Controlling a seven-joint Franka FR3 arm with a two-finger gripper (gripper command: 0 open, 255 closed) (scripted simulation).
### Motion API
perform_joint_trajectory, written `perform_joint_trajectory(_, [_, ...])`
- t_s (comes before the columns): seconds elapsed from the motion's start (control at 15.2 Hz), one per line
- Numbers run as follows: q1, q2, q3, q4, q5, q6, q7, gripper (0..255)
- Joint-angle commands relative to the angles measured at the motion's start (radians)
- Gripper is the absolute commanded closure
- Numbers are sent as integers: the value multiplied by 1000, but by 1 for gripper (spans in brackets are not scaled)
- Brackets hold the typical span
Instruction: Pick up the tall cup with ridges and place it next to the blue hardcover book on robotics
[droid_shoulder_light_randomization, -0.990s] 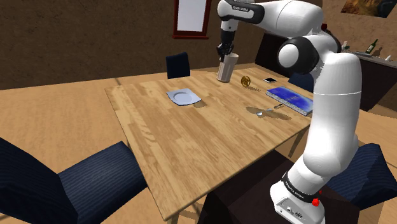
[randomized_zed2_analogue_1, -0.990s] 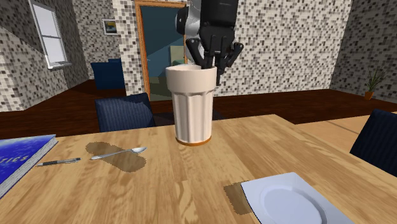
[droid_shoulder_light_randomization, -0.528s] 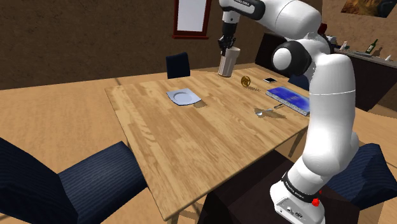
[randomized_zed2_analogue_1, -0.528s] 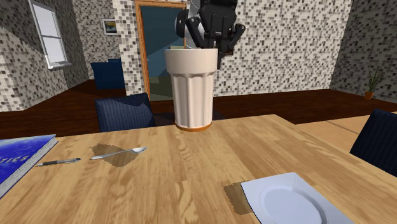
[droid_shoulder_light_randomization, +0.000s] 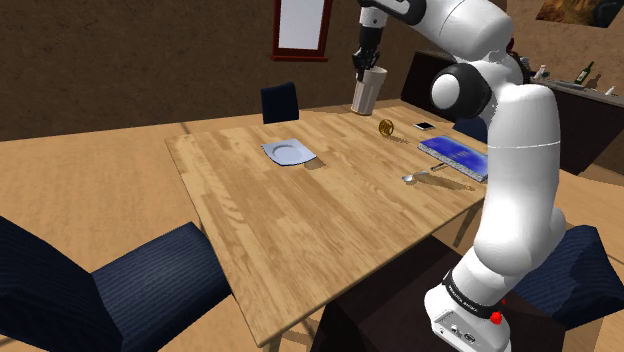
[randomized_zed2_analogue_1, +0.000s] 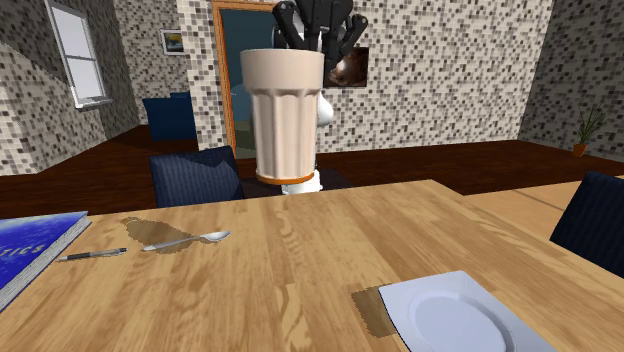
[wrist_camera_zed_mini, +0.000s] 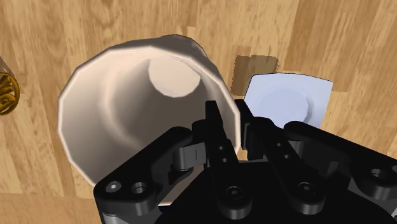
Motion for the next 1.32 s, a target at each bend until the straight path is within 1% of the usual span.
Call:
perform_joint_trajectory(0.0, [-2,-98,-13,-160,-15,66,-30,255])
perform_joint_trajectory(0.26, [-30,-221,-36,-346,-36,134,-94,255])
perform_joint_trajectory(0.53, [-66,-310,-63,-472,-52,177,-164,255])
perform_joint_trajectory(0.86, [-116,-390,-103,-580,-68,213,-257,255])
perform_joint_trajectory(1.25, [-183,-448,-159,-654,-79,239,-381,255])
